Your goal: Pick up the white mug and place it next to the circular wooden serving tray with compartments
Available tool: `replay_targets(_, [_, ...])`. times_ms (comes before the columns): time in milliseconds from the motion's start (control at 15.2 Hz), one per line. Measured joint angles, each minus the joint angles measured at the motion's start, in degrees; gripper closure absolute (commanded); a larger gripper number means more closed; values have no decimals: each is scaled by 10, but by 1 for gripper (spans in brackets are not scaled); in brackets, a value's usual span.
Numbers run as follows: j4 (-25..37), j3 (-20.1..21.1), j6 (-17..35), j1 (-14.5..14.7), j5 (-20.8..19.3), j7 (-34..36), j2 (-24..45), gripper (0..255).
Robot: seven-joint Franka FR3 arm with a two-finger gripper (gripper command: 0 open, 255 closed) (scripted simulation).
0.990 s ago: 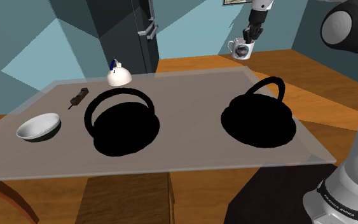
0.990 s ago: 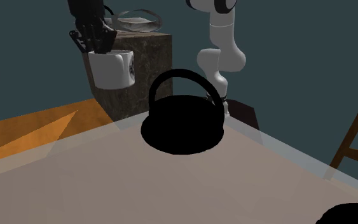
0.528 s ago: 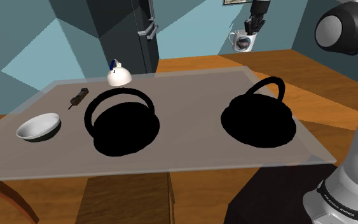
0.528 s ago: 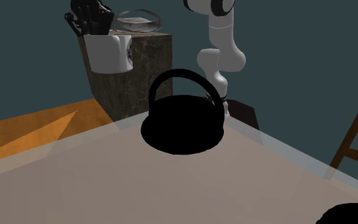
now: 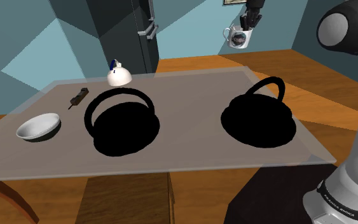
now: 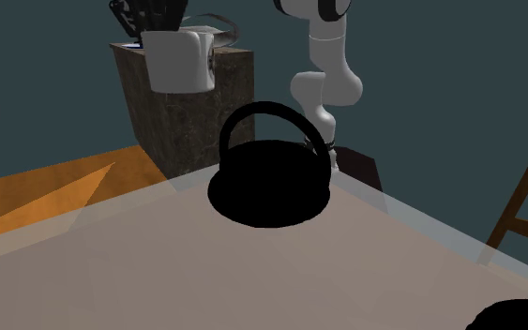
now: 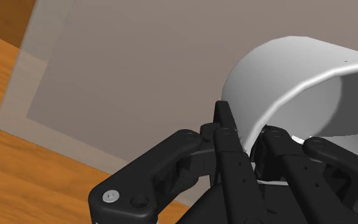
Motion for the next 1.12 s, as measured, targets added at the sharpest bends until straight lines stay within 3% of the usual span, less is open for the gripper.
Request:
replay_targets(594, [-117,38,53,105,-48,119,-84,255])
replay_targets(1122, [-137,81,67,176,-70,228,-101,255])
